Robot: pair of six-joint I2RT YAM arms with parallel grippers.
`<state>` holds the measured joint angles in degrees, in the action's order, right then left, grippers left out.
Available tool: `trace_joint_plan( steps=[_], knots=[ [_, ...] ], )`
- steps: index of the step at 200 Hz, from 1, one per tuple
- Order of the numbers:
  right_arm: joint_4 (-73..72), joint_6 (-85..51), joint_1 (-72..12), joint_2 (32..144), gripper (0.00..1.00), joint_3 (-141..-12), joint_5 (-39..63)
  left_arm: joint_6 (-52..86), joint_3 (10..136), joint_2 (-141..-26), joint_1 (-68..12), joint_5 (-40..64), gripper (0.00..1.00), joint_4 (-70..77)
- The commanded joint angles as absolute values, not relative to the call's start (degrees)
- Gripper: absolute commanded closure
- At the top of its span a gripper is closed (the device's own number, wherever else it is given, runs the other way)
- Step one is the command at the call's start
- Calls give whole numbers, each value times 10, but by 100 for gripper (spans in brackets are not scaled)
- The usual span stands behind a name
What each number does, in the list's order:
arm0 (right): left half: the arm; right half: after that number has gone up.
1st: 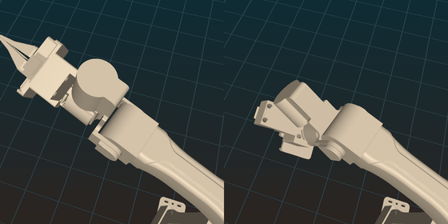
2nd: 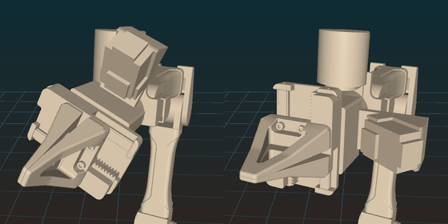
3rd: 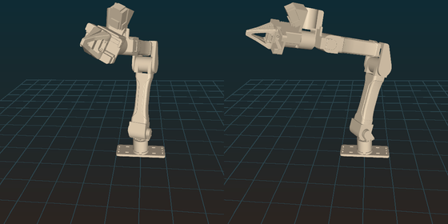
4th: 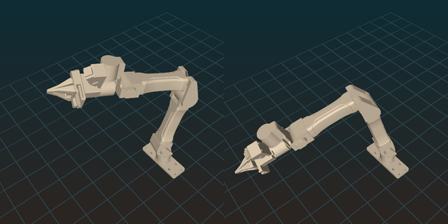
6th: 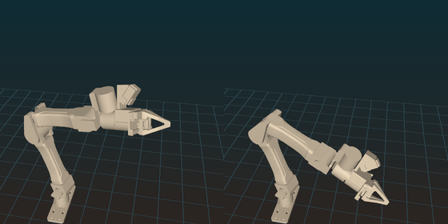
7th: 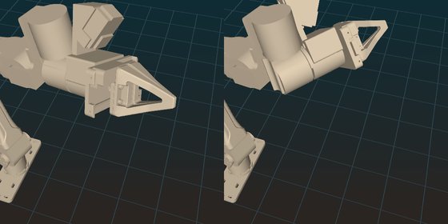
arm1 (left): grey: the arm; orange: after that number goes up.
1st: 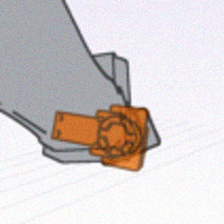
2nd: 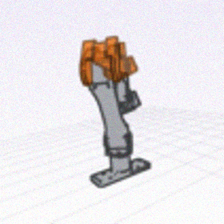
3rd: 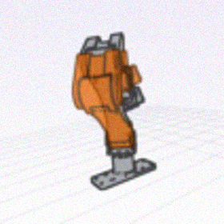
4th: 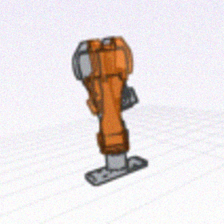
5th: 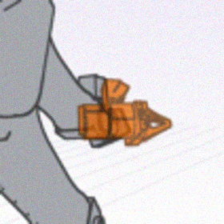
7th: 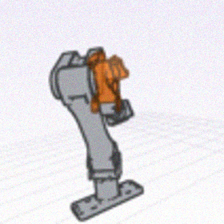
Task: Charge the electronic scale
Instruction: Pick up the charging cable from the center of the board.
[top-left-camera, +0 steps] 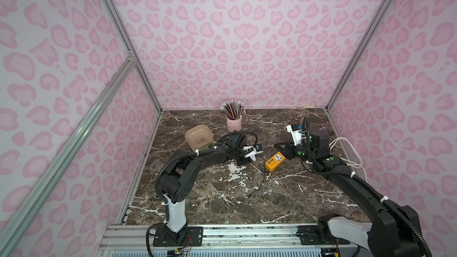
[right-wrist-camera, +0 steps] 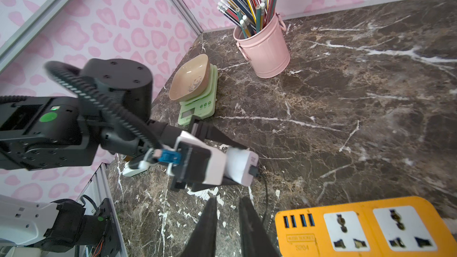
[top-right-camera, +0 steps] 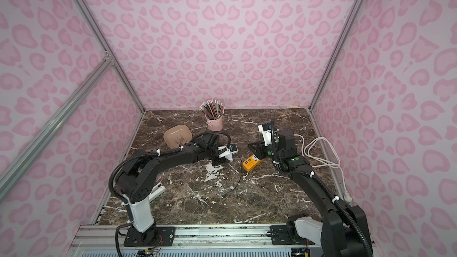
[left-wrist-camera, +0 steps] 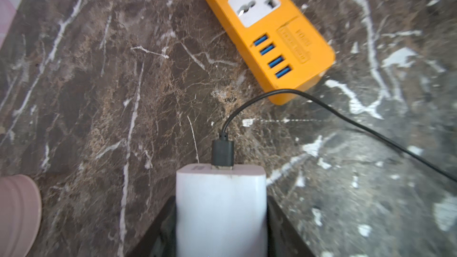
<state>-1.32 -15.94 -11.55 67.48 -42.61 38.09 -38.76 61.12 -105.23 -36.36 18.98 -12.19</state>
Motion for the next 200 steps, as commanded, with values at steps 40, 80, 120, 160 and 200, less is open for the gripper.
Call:
trace_joint_plan(
  steps=[40,80,120,160,200],
  knots=[
    [-117,-220,-161,661,41,-408,454,-331,458,-835,-413,222,71,168],
    [-129,-217,-217,636,28,-419,442,-322,441,-792,-457,190,72,211],
    [-119,-216,-229,620,37,-422,426,-301,432,-771,-465,181,72,243],
    [-131,-226,-230,613,67,-419,422,-298,433,-775,-475,157,72,244],
    [-124,-216,-231,609,91,-422,400,-281,439,-789,-480,136,45,249]
  ],
)
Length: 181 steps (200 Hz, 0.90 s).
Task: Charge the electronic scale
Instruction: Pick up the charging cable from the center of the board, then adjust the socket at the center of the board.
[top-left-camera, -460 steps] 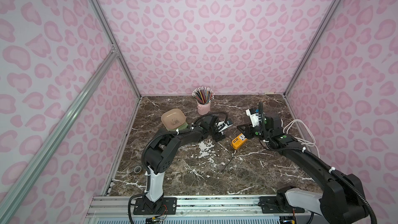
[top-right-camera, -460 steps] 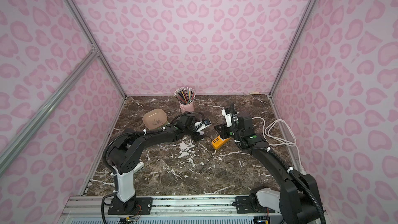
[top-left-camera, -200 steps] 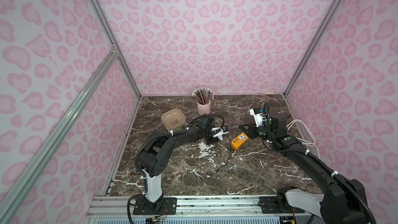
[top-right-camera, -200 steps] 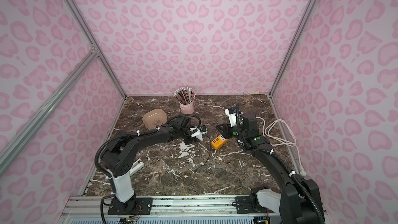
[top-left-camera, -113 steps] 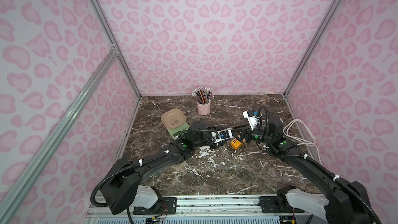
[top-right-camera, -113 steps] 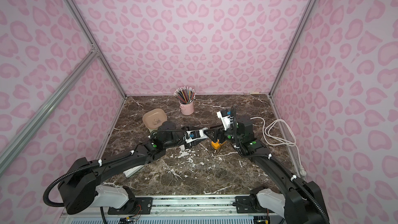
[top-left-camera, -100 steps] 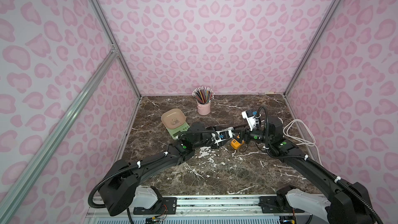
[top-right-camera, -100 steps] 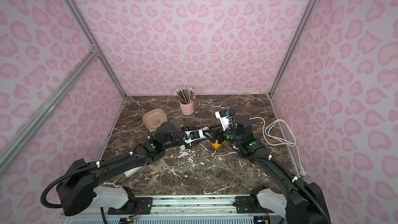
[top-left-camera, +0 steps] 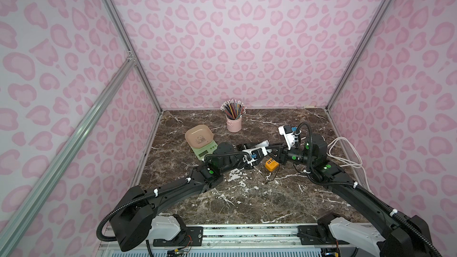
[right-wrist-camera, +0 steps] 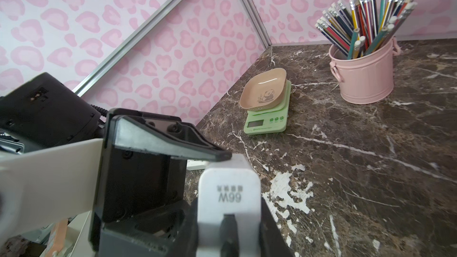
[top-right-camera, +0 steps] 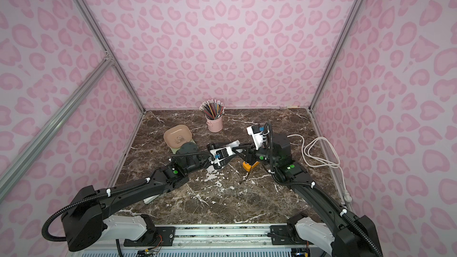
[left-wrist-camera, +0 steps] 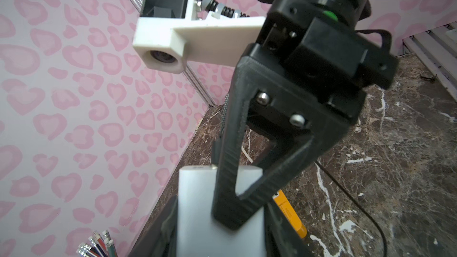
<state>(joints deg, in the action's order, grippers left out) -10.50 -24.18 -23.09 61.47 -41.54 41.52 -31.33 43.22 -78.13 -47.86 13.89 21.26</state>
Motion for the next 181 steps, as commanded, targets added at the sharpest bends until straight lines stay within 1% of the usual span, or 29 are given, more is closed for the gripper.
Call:
trace_joint_plan(
  steps=[1,10,29,48,59,81,96,124,150,155,167,181],
  knots=[
    [-122,-214,-230,609,91,-422,398,-280,439,-789,-480,136,44,249],
    [-103,-205,-230,605,93,-426,374,-275,443,-797,-480,134,34,246],
    [-54,-180,-222,596,95,-441,315,-258,453,-821,-480,130,26,239],
    [0,-165,-198,584,98,-457,251,-227,476,-865,-481,137,26,215],
    [22,-166,-173,574,98,-463,225,-196,486,-894,-482,138,29,215],
    [39,-195,-120,549,98,-460,166,-149,495,-948,-503,92,30,235],
    [54,-210,-82,534,99,-457,154,-117,508,-987,-518,59,30,239],
    [68,-211,-48,516,99,-454,149,-72,548,-1059,-532,48,29,211],
    [73,-204,-45,516,99,-451,149,-56,586,-1114,-544,48,25,178],
    [74,-204,-45,517,99,-451,151,-56,595,-1124,-546,47,20,169],
    [77,-203,-45,522,99,-451,155,-55,612,-1144,-552,34,13,149],
    [79,-199,-44,526,98,-450,160,-47,624,-1159,-555,17,11,133]
  ],
)
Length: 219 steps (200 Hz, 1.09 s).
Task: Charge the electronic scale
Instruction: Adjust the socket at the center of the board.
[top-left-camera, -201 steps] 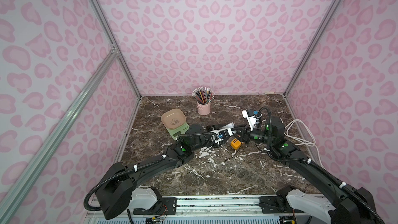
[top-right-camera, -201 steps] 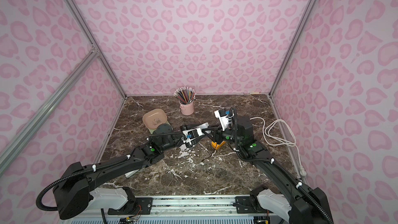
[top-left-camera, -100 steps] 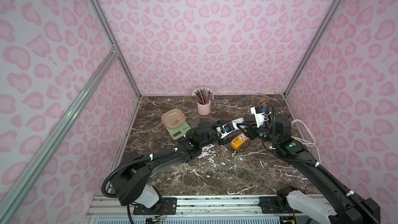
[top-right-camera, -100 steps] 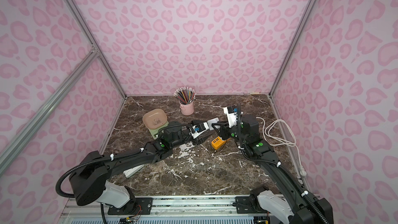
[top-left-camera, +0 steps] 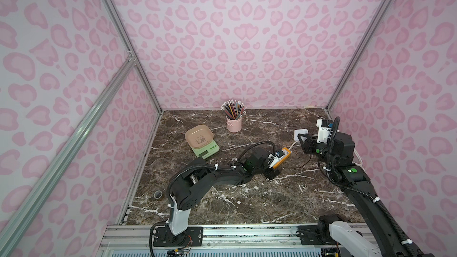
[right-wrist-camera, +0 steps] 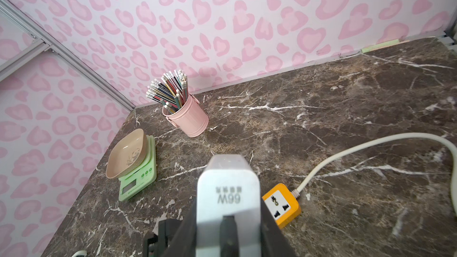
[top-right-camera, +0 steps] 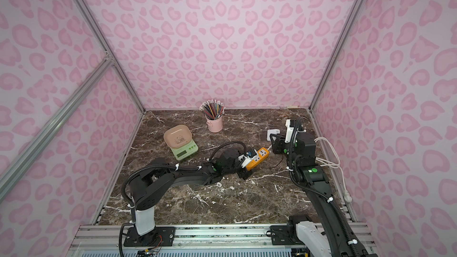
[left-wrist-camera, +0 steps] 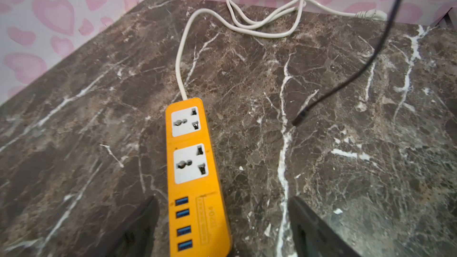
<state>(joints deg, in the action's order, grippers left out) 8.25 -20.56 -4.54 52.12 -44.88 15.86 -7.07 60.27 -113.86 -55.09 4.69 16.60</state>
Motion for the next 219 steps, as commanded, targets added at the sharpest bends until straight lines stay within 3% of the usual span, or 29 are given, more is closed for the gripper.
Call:
trace_joint_plan(
  steps=[1,84,114,175,219],
  knots=[
    [79,-199,-45,526,98,-450,159,-47,624,-1159,-555,16,11,133],
    [74,-178,-58,579,98,-445,170,-1,688,-1221,-510,-69,10,32],
    [48,-172,-101,612,98,-445,134,20,713,-1232,-476,-83,11,21],
    [5,-127,-189,797,100,-536,66,66,747,-1229,-396,-50,11,33],
    [11,-102,-209,935,100,-630,1,82,693,-1182,-374,-12,11,67]
  ],
)
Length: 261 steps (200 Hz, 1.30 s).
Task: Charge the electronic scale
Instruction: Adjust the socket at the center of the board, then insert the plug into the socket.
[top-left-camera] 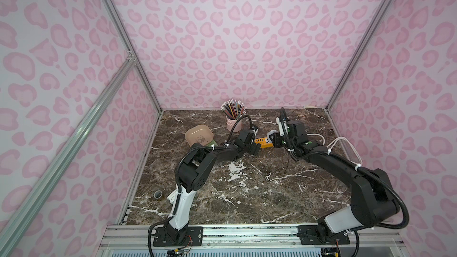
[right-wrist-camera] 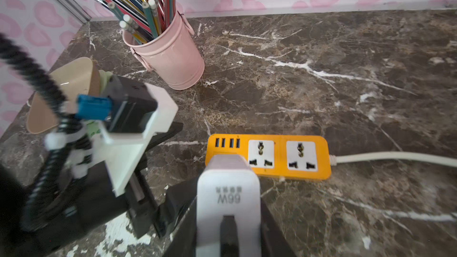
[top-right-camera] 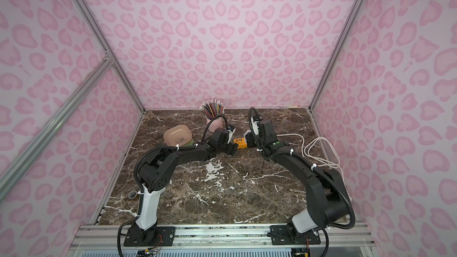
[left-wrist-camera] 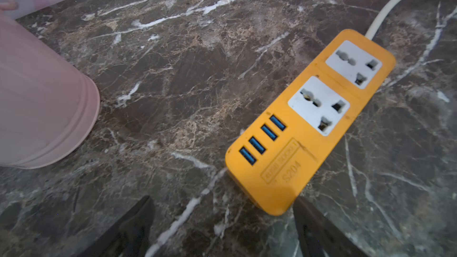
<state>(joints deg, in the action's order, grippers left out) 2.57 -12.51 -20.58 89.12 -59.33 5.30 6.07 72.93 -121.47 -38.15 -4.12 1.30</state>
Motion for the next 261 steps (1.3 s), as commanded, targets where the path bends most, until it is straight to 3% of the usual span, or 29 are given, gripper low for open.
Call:
trace_joint_plan(
  steps=[1,118,261],
  knots=[
    [11,-102,-209,937,100,-631,0,83,691,-1180,-374,-11,11,69],
    [18,-104,-222,1040,100,-678,-74,87,583,-1025,-363,-9,12,85],
    [73,-108,-231,1043,100,-695,-81,79,582,-1022,-361,-19,12,74]
  ],
)
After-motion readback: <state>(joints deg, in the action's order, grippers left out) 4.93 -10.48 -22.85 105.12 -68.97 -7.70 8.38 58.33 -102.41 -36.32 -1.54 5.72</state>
